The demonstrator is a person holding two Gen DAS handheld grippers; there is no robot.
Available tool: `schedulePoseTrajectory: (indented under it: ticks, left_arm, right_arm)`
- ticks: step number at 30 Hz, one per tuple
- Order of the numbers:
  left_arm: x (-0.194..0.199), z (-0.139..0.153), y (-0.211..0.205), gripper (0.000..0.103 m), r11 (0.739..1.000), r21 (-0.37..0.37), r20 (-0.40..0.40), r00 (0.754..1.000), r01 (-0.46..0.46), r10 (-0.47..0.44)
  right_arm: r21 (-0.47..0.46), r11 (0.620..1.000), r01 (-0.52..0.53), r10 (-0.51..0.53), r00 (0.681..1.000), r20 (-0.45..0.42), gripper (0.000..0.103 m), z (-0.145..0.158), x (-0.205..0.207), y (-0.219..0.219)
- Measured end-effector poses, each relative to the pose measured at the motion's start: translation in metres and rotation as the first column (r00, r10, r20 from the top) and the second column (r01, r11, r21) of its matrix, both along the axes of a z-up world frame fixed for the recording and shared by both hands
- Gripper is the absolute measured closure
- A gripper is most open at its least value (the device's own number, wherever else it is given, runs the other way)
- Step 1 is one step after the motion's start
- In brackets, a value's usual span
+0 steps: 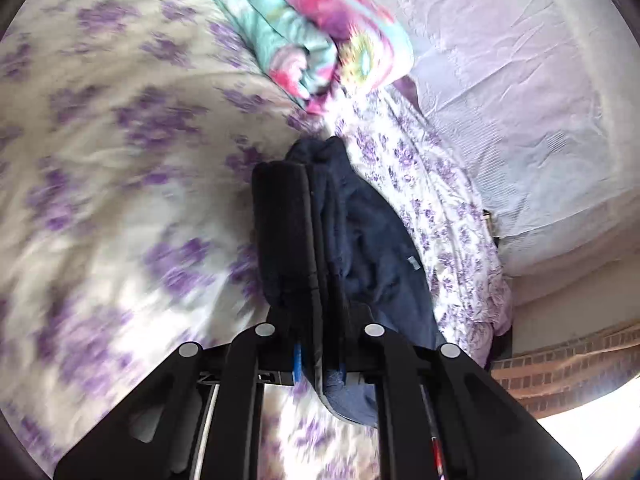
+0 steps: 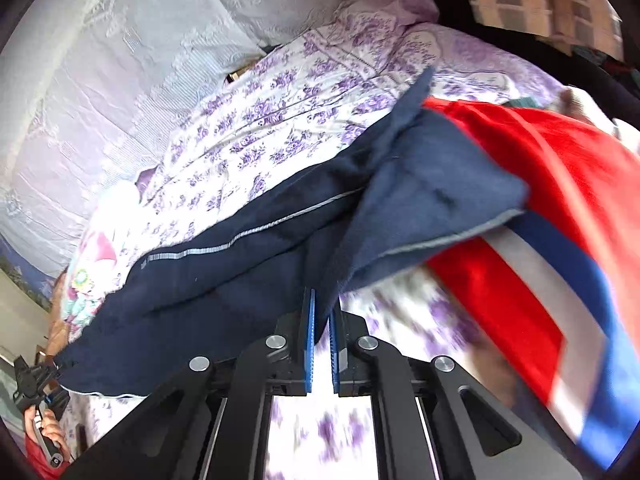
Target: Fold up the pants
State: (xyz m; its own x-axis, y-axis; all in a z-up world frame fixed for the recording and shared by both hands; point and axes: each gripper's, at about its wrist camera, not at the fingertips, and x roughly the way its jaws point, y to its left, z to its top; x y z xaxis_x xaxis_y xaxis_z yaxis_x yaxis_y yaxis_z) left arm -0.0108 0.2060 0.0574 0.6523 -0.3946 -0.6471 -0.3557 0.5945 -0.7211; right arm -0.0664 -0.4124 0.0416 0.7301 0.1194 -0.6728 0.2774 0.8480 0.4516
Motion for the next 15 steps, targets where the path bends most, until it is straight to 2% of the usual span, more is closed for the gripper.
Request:
schedulePoseTrajectory:
  ticks: [4,9,12,15]
  left_arm:
    - [-0.062,-0.003,0.028,0.093,0.999,-0.033,-0.04,0.998,-0.041,0.039]
    - [-0.142,-0.018,0.046,0.092,0.997,0.029,-0.142,0.987,-0.073,0.076]
    - [-0.174,-0.042,0.054,0.092,0.993,-0.01,-0.21,0.971,-0.118,0.113]
    - [-0.186,-0.058,0.055,0.088,0.992,-0.023,-0.228,0.967,-0.121,0.113]
  right_arm:
    - [0.046,0.998,-0.036,0.037,0.999,-0.026,0.097,-0.004,-0.035,0.002]
    - [0.041,0.993,-0.114,0.119,0.985,-0.122,0.098,-0.017,-0.082,0.021]
    - [0.059,0.99,-0.124,0.133,0.973,-0.188,0.098,-0.031,-0.102,0.028]
    - [0.053,0.991,-0.125,0.134,0.963,-0.235,0.098,-0.047,-0.11,0.029]
